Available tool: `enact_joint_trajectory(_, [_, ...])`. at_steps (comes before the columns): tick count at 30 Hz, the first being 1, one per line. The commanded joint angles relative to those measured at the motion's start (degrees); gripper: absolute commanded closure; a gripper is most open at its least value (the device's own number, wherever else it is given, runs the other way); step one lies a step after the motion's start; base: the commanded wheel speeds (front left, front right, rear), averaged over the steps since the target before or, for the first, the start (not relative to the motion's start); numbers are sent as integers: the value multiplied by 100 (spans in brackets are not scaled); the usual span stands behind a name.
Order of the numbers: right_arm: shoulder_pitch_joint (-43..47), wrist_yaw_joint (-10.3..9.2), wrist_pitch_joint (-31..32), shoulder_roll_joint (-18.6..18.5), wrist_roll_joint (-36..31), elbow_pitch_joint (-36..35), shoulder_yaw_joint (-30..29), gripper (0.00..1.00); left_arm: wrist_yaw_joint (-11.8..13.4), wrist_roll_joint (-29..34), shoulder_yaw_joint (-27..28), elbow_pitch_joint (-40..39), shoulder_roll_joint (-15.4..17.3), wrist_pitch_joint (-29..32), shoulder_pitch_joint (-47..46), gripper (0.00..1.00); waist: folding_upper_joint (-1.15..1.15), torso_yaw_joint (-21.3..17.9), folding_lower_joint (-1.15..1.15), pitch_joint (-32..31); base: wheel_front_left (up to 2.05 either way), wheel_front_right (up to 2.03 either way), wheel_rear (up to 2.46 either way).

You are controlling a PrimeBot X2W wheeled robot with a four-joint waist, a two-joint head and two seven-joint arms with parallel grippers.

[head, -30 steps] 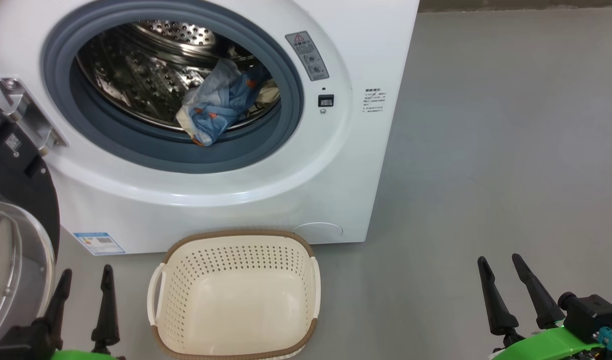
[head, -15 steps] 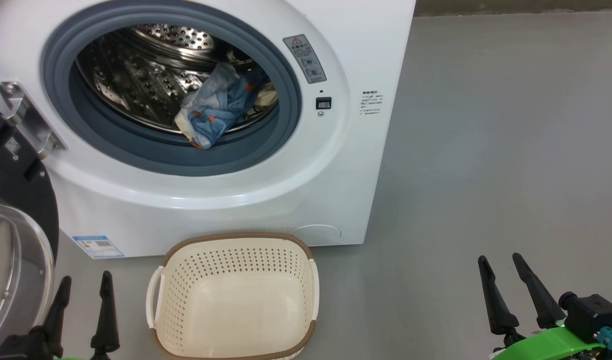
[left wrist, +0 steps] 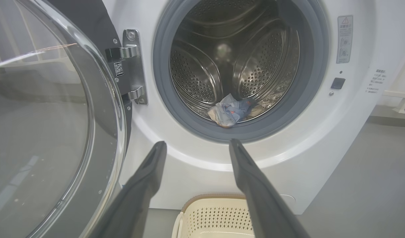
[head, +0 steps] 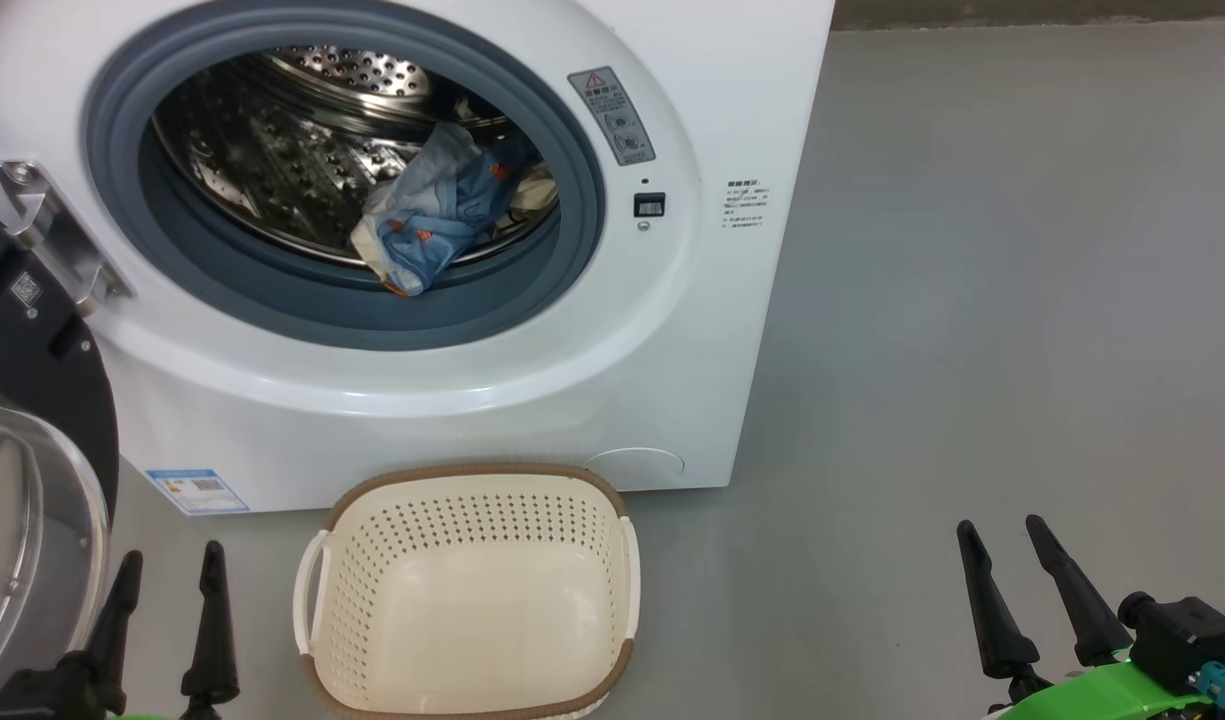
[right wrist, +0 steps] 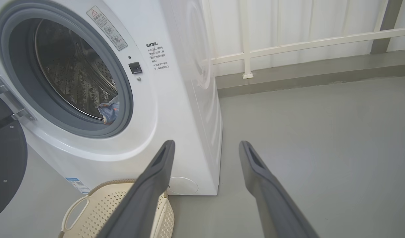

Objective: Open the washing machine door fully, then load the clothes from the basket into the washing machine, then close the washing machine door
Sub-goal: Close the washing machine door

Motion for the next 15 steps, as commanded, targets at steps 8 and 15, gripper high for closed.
enact_joint_trajectory(8, [-41,32,-47,-95,19,-133,103,0,-12,-25,221,-165,85,-35,-72,0,0,21,0,21,-46,46,0])
enact_joint_trajectory(15, [-52,32,-47,-95,14,-134,93,0,-12,-48,194,-202,91,-35,-70,0,0,25,0,41,-115,115,0])
